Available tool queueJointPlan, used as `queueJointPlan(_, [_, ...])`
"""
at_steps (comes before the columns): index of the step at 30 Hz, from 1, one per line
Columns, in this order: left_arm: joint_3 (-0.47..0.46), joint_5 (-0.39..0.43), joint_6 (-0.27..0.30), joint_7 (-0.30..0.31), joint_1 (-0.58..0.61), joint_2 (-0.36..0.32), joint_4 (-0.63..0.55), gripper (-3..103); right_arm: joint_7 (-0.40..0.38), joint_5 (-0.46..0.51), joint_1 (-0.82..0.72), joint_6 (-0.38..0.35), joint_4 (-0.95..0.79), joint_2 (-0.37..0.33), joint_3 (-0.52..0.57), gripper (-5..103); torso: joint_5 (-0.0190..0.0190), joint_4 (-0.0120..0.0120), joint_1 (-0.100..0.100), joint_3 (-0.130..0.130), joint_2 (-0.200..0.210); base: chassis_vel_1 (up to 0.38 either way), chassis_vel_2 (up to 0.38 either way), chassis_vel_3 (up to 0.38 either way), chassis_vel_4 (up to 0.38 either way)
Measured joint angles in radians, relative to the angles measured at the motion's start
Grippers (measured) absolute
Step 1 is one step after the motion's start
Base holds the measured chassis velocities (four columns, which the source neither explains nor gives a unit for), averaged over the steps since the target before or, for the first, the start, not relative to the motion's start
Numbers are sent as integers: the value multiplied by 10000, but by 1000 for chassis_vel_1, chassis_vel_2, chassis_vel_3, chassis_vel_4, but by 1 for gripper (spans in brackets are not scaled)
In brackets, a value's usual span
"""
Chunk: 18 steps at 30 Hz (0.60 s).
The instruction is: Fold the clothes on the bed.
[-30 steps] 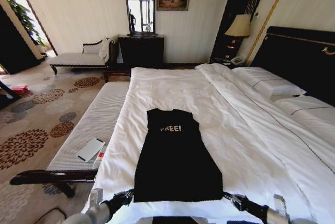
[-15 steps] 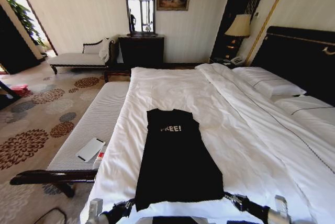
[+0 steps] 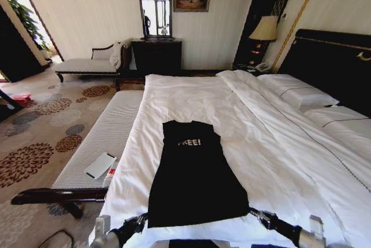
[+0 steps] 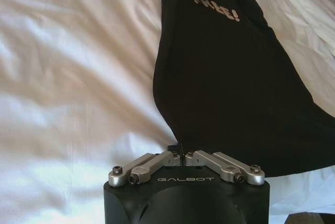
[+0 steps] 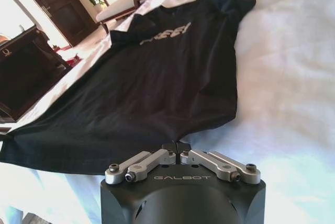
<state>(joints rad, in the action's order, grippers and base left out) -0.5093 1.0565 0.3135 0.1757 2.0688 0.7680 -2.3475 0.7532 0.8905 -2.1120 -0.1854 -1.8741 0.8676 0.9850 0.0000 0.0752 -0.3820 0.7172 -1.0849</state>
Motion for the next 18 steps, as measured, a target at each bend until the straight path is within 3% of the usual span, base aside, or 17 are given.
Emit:
queueJointPlan(9, [-1027,-410,-451,-459,1390,430,-740,0,594,79,-452,204,-746,619,824,0,1,0,0,0,0,0,0,0,0])
queueJointPlan(18, [-1720,-1396,-1376,-989,3317,912,-1301,0,1557,-49,-1077,760,-1507,1436,1727,0,1,0,0,-1,-3,0,0,0,0])
